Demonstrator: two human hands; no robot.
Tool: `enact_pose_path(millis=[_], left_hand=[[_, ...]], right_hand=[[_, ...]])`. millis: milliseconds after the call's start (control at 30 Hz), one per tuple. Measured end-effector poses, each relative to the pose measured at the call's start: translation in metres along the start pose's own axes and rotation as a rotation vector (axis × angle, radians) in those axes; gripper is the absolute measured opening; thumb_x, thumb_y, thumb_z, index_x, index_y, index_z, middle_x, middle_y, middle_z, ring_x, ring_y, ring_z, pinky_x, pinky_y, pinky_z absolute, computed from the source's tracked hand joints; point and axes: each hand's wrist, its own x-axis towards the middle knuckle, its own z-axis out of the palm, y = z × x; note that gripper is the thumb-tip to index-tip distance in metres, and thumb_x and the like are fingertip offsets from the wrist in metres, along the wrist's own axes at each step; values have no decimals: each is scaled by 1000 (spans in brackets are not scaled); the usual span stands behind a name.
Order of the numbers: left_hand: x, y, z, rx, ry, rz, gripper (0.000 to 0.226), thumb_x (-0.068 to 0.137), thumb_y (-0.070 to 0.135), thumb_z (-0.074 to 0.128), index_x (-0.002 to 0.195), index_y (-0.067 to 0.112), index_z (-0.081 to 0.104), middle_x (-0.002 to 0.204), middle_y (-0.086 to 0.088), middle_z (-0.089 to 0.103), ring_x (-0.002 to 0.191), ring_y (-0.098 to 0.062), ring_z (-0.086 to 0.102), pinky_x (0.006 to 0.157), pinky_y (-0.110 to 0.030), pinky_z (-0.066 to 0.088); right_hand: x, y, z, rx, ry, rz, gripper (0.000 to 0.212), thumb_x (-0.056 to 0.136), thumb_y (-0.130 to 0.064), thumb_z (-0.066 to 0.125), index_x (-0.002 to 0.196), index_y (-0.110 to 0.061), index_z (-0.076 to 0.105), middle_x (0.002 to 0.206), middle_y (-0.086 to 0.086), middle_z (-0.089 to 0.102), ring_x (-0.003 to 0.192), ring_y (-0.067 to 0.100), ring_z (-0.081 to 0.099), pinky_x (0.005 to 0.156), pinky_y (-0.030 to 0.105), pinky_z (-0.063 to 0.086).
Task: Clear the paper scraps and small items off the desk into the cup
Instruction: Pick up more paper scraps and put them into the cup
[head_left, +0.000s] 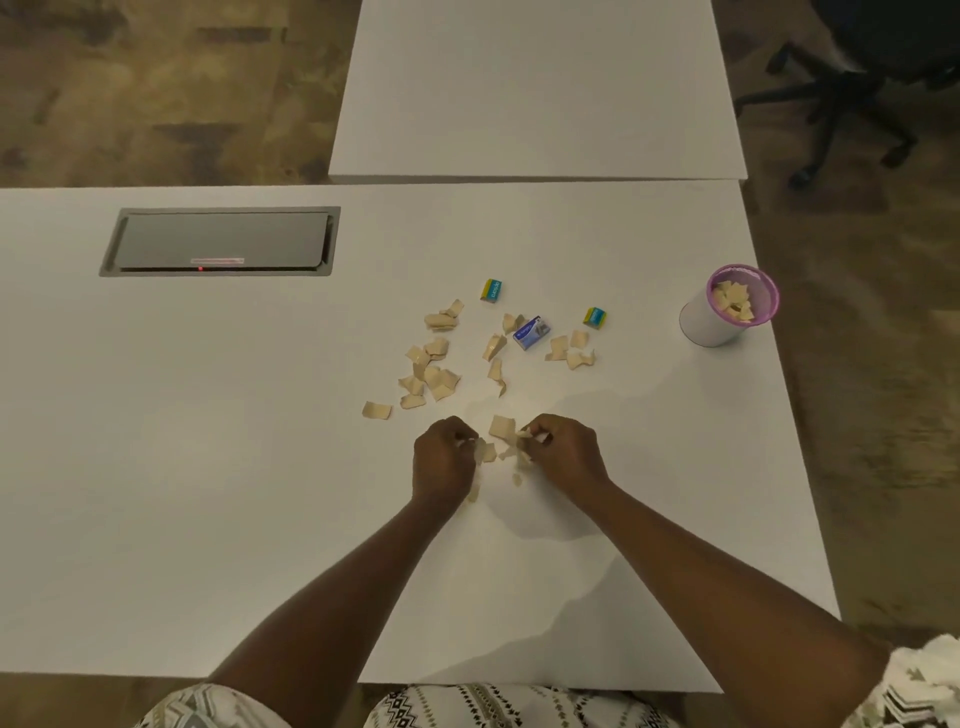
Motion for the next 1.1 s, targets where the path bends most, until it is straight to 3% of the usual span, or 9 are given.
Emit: enact_pose_path(millis=[167, 267, 333, 467, 533, 667, 767, 967, 1100], left_hand=[[6, 37, 6, -139, -34, -104, 14, 83, 4, 64, 84, 13, 74, 89, 1, 74, 86, -19, 68, 79, -34, 55], [8, 65, 14, -206, -44, -150, 21, 83, -3, 60, 81, 13, 74, 85, 4, 73, 85, -22, 70, 76, -36, 57], [10, 83, 20, -250, -50, -148, 23, 84, -5, 60, 80, 13, 74, 82, 4, 74, 84, -25, 72, 77, -39, 59], [17, 121, 40, -335, -87, -139, 19, 87, -2, 65, 79, 14, 73, 85, 1, 74, 83, -23, 72, 86, -41, 61], [21, 142, 52, -351, -103, -124, 19, 89, 2, 67, 78, 17, 71, 83, 4, 73, 79, -19, 72, 86, -39, 61], [30, 186, 77, -361, -130, -68, 22, 88, -3, 60, 83, 15, 71, 85, 0, 75, 85, -22, 73, 85, -35, 61], [37, 222, 96, -359, -146, -28, 21, 87, -6, 56, 89, 5, 74, 90, -9, 76, 87, -27, 73, 87, -41, 61], [55, 287, 128, -356, -145, 14, 23, 81, -4, 56, 87, 6, 76, 88, -10, 76, 85, -27, 73, 84, -41, 61], [64, 315, 147, -308, -160, 50, 18, 80, -1, 60, 85, 7, 76, 90, -9, 75, 88, -27, 71, 84, -42, 61]], right_hand=[[3, 4, -29, 242, 16, 116, 14, 83, -23, 77, 87, -11, 72, 88, 2, 74, 85, 24, 71, 84, 34, 54], [7, 6, -48, 355, 56, 165, 7, 82, -22, 78, 78, -19, 73, 88, -1, 75, 83, 21, 73, 82, 33, 55], [13, 7, -62, 392, 92, 183, 14, 81, -23, 78, 70, -23, 69, 87, -4, 75, 83, 21, 73, 79, 32, 55], [27, 11, -96, 539, 146, 213, 18, 81, -17, 78, 67, -21, 67, 91, 4, 75, 89, 26, 73, 90, 43, 57], [35, 14, -115, 594, 199, 223, 17, 80, -14, 79, 69, -21, 67, 93, 6, 75, 90, 28, 73, 89, 42, 58], [51, 19, -159, 670, 291, 228, 6, 83, -15, 77, 83, -16, 71, 92, 6, 75, 79, 19, 73, 76, 26, 57], [65, 26, -192, 651, 369, 229, 14, 84, -19, 76, 93, -9, 72, 92, 6, 74, 79, 16, 71, 76, 25, 57], [93, 34, -240, 394, 572, 224, 7, 84, -21, 74, 83, -17, 69, 91, 7, 71, 79, 19, 66, 68, 18, 51], [110, 39, -259, 222, 612, 239, 12, 86, -21, 71, 89, -10, 73, 96, 12, 74, 90, 29, 68, 80, 35, 55]])
